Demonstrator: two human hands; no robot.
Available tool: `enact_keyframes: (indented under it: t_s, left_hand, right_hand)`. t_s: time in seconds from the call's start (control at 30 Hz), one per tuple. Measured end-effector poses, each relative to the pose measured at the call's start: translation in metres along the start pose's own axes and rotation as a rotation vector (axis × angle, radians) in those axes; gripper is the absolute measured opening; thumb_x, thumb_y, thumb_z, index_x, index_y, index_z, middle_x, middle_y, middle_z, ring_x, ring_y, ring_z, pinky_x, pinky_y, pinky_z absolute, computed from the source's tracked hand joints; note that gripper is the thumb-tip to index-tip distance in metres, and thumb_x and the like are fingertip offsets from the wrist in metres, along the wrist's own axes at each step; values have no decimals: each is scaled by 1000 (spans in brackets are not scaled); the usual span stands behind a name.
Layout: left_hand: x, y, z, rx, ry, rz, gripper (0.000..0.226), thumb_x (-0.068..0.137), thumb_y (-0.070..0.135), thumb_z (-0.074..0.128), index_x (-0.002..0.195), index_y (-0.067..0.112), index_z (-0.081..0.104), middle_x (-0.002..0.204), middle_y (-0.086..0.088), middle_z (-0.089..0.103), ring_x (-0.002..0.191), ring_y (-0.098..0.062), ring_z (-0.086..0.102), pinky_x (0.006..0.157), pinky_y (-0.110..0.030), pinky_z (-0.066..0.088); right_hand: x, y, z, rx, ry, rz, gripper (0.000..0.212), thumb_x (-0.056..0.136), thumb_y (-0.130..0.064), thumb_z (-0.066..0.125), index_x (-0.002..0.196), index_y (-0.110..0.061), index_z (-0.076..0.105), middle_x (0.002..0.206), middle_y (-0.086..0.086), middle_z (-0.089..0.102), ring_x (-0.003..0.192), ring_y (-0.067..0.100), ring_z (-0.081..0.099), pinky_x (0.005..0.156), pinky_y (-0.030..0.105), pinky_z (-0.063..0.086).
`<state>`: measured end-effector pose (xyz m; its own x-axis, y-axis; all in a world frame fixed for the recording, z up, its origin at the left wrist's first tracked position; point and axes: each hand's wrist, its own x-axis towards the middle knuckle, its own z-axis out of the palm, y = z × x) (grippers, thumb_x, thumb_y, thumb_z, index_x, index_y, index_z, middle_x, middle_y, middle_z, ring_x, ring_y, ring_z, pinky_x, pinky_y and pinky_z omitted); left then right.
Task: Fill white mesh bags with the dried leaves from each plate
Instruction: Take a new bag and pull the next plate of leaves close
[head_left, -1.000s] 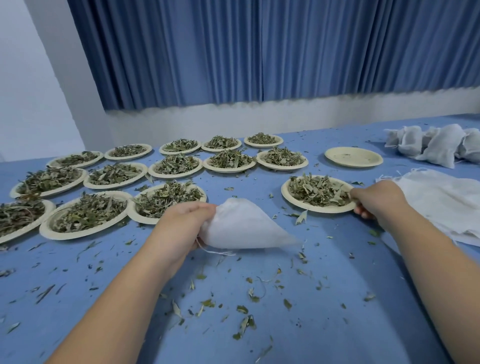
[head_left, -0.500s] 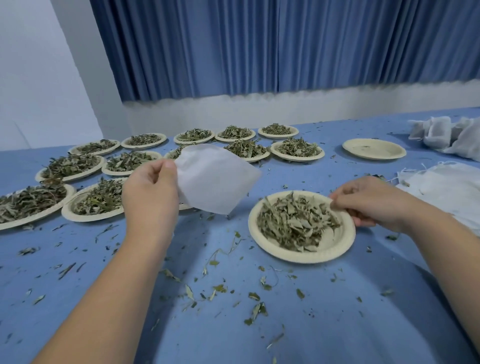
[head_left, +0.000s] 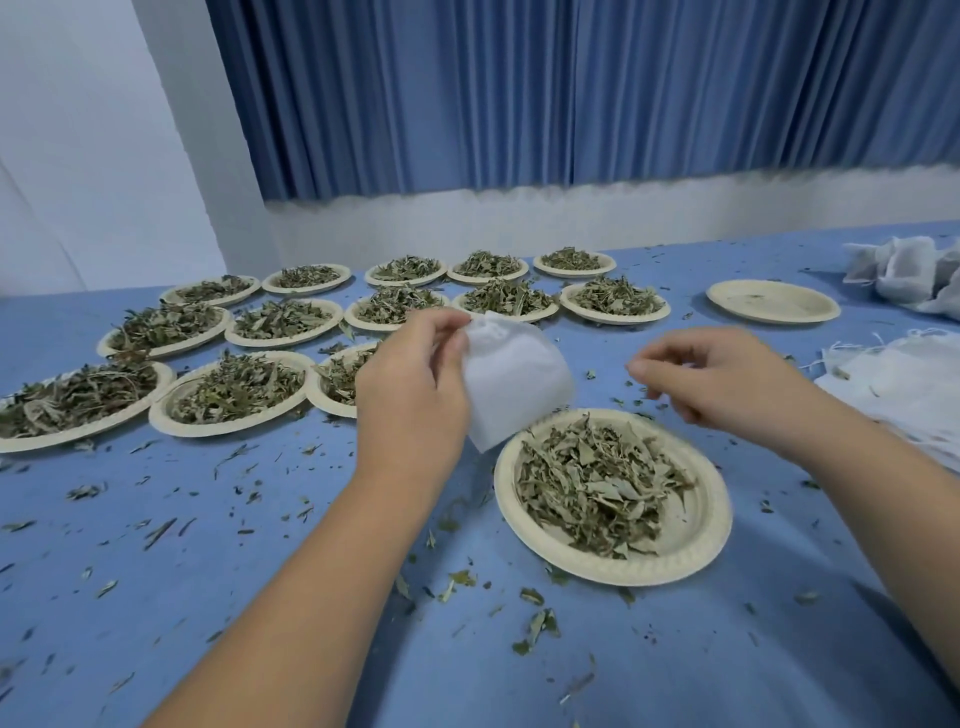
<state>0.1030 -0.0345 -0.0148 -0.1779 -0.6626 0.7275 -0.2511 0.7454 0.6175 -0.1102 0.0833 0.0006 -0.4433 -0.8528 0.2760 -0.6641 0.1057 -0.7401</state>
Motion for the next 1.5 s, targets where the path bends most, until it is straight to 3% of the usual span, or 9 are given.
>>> enact_keyframes:
  t_s: [0.23,0.37,0.43,0.6,0.8,1.03,1.13,1.33,1.5]
  left_hand:
    - [-2,1,4,45,-30,155,18,93,5,61,109,9,67,96,7,67,90,-4,58,79,-15,44]
    - [-8,-1,6,46,-167,171,19,92,8,63,110,14,68,95,5,70,89,-3,58,76,-10,41]
    - [-8,-2,7,24,-206,103,22,91,9,63,111,17,67,94,7,69,92,-1,56,77,-6,38]
    - [-6,-1,7,-3,-247,18,28,89,10,63,112,25,64,90,17,65,90,3,55,74,-4,37]
    - [-8,2,2,-8,-271,41,31,86,9,66,110,29,64,74,21,59,83,3,55,70,-10,40]
    - [-8,9,-5,-40,-300,40,45,84,9,72,83,48,49,71,17,64,79,3,57,65,-8,41]
    - [-7,9,-6,-32,-343,3,38,85,12,70,83,46,52,70,12,64,73,-2,57,61,-13,41]
    - [-9,8,-6,-139,-406,-130,4,90,29,67,88,28,70,69,13,64,63,2,55,57,-10,39]
    - [-7,8,-7,-130,-402,-212,12,88,19,68,78,24,72,62,15,62,56,4,52,53,-8,36]
  right_hand:
    - [14,-66,36,209,-146,-296,43,87,-29,67,128,-26,53,75,-3,70,54,17,66,43,27,50]
    - [22,-60,60,197,-17,-325,7,87,-16,66,92,-19,69,66,-2,66,56,17,67,45,34,53]
    - [22,-50,66,228,-1,-284,11,87,-9,64,84,-19,70,65,0,65,55,23,66,44,36,53]
    - [18,-36,63,299,-82,-230,28,87,-14,66,107,-33,63,74,-3,68,56,22,67,47,28,51]
    - [12,-41,60,297,-41,-232,3,86,-14,66,85,-16,68,65,4,66,59,29,67,55,45,58]
    - [9,-44,61,314,57,-200,18,82,-2,63,69,-15,66,56,6,67,49,22,66,52,33,57]
    - [8,-45,64,343,74,-204,19,81,1,62,71,-14,66,59,7,68,51,18,67,49,25,52]
    - [2,-46,69,297,9,-270,13,81,-6,68,82,-19,67,69,10,68,62,21,70,69,50,57]
    - [2,-48,68,416,-14,-239,19,80,-4,71,91,-16,63,72,3,68,62,22,70,64,35,59]
